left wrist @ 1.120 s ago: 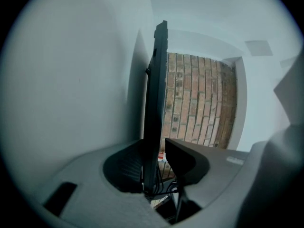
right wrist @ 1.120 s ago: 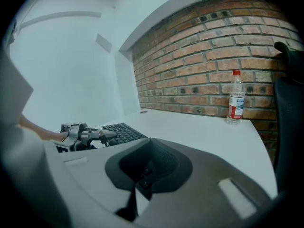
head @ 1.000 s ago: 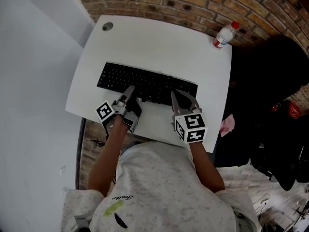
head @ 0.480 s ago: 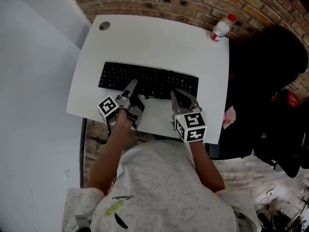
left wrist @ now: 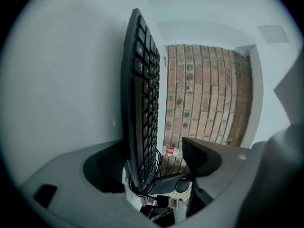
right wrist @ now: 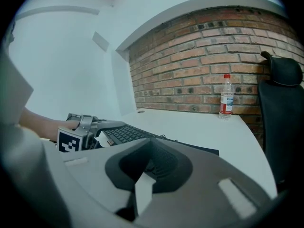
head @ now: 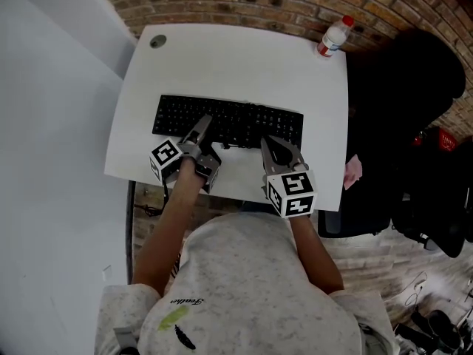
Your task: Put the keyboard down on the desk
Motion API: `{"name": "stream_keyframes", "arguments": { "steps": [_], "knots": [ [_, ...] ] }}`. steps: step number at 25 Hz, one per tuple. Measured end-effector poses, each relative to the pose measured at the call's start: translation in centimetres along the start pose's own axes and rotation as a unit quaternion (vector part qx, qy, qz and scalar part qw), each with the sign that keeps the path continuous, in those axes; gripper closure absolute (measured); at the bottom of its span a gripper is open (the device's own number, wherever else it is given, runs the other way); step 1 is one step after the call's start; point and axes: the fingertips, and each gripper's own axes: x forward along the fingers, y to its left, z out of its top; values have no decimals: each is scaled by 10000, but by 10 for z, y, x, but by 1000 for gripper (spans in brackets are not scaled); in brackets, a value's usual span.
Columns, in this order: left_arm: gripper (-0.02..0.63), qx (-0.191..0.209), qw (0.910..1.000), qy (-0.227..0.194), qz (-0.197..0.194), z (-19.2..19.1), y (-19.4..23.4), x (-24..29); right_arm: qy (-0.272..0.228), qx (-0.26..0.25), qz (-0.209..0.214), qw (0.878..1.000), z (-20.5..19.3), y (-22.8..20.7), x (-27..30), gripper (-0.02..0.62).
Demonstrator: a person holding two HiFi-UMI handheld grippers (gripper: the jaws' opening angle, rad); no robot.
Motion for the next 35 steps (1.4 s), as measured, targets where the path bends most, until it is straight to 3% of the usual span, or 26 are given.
{"name": "stream_keyframes", "arguments": {
  "steps": [10,15,20,24,26,29,35],
  "knots": [
    [229,-46,9995,199,232,-4,10,-14,-78,12,-135,9999,-3,11,-11,584],
    [236,52,9998,207,28,-6,2,-27,-112,-15,-138,9998,-5,21,-16,584],
    [298,661,9973,318,-55,-15,-4,-47,-164,-25,-123,9998,-6,33,-23,584],
    [336,1407,9888,424,-242,-29,-20,-67,-248,-12,-95,9996,-4,44,-34,584],
    [361,1919,9799,460,-293,-38,-28,-77,-287,-17,-97,9995,-3,49,-39,584],
    [417,2823,9575,520,-265,-53,-36,-92,-345,-35,-78,9994,0,58,-47,584],
    [525,4487,8922,456,-226,-72,-52,-112,-440,-121,-93,9989,2,72,-62,584]
  ]
}}
